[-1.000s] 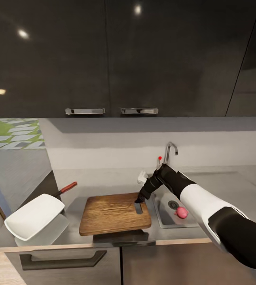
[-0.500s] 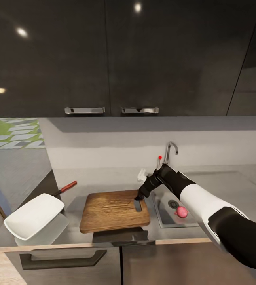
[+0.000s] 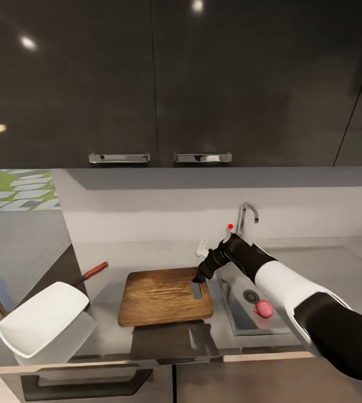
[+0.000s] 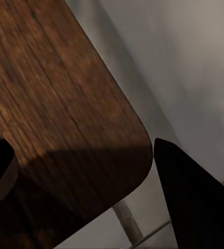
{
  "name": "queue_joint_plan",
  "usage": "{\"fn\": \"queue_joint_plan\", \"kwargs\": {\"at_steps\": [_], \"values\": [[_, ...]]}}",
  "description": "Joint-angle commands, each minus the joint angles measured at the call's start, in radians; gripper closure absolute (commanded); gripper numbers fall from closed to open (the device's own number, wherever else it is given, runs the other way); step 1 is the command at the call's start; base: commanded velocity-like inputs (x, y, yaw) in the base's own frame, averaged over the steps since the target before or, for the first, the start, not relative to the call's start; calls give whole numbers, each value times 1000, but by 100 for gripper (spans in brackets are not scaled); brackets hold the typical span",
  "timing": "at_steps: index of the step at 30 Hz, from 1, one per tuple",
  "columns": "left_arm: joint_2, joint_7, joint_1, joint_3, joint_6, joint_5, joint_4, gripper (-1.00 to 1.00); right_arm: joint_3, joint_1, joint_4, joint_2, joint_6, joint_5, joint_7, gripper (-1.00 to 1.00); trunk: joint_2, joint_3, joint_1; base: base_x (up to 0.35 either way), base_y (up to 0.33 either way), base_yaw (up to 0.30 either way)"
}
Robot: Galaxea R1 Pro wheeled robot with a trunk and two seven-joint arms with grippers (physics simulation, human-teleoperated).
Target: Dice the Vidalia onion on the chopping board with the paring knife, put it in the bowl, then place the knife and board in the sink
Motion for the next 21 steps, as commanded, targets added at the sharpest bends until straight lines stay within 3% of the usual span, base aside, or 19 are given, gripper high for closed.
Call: {"fn": "queue_joint_plan", "kwargs": {"at_steps": [1,7,21], "values": [[0,0,-1,4,-5,4,2,-100,1,0,12,0,5,-9,-5,100,-2,-2,1,12,6,0],[-2,0,-1,4,-5,4,2,-100,1,0,73,-1,-64,-90,-41,100,-2,-5,1,3,1,0],[-2,0,-1,4,-4,4,2,-100,2,0,82,-1,-74,-102,-45,100,-2,-11,1,0,0,0]]}}
